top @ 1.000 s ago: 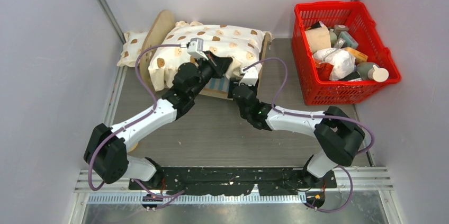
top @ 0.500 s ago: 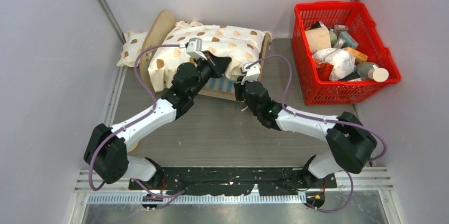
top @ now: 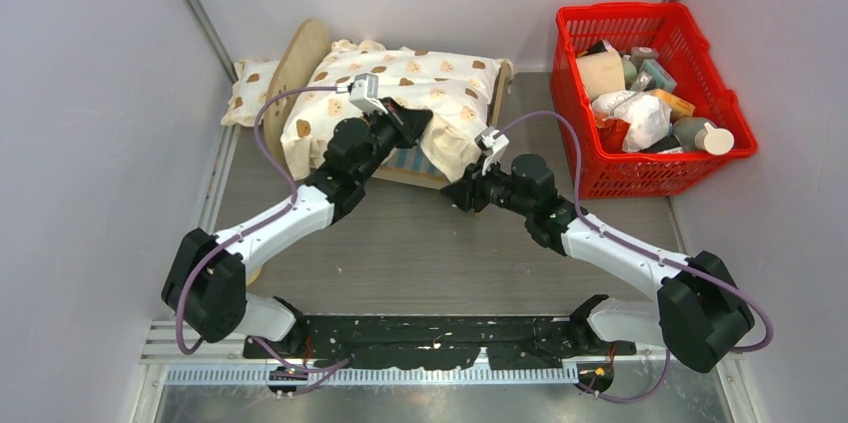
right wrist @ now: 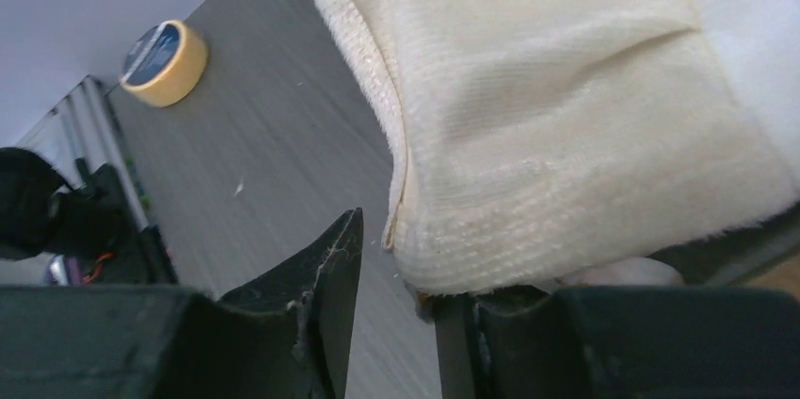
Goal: Set up the pet bed
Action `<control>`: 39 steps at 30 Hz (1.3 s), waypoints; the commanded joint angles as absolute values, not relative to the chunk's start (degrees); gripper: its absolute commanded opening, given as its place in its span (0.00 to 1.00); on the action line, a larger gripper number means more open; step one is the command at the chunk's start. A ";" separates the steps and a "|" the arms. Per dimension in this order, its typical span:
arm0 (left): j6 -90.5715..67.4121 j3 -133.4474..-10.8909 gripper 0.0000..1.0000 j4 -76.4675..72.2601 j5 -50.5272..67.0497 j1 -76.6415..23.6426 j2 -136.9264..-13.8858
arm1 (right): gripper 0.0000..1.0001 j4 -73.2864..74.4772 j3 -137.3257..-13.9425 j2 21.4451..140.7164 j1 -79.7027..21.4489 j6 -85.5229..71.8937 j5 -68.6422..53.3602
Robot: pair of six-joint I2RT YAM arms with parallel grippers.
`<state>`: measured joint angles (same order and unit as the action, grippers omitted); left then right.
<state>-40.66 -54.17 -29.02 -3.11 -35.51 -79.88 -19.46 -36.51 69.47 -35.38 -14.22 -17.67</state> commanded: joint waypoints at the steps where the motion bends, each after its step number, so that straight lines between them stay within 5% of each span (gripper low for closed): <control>1: -41.13 -54.27 0.00 -33.40 -2.97 -35.30 -81.10 | 0.40 -18.06 -38.57 67.75 -34.49 -19.57 -29.86; 11: -40.97 -54.20 0.00 -34.02 -3.29 -35.16 -83.71 | 0.50 -11.62 -38.00 65.04 -31.81 -34.83 -30.25; 21: -40.09 -53.81 0.00 -34.05 -3.87 -35.16 -84.84 | 0.42 -16.02 -36.72 65.25 -26.94 -53.51 -39.57; 30: -40.43 -53.32 0.00 -34.95 -3.57 -35.18 -85.66 | 0.49 -11.45 -34.52 59.85 -26.91 -43.71 -29.98; 39: -40.61 -53.32 0.00 -34.98 -3.34 -35.23 -85.54 | 0.54 -22.48 -28.21 61.85 -28.48 -32.28 -25.80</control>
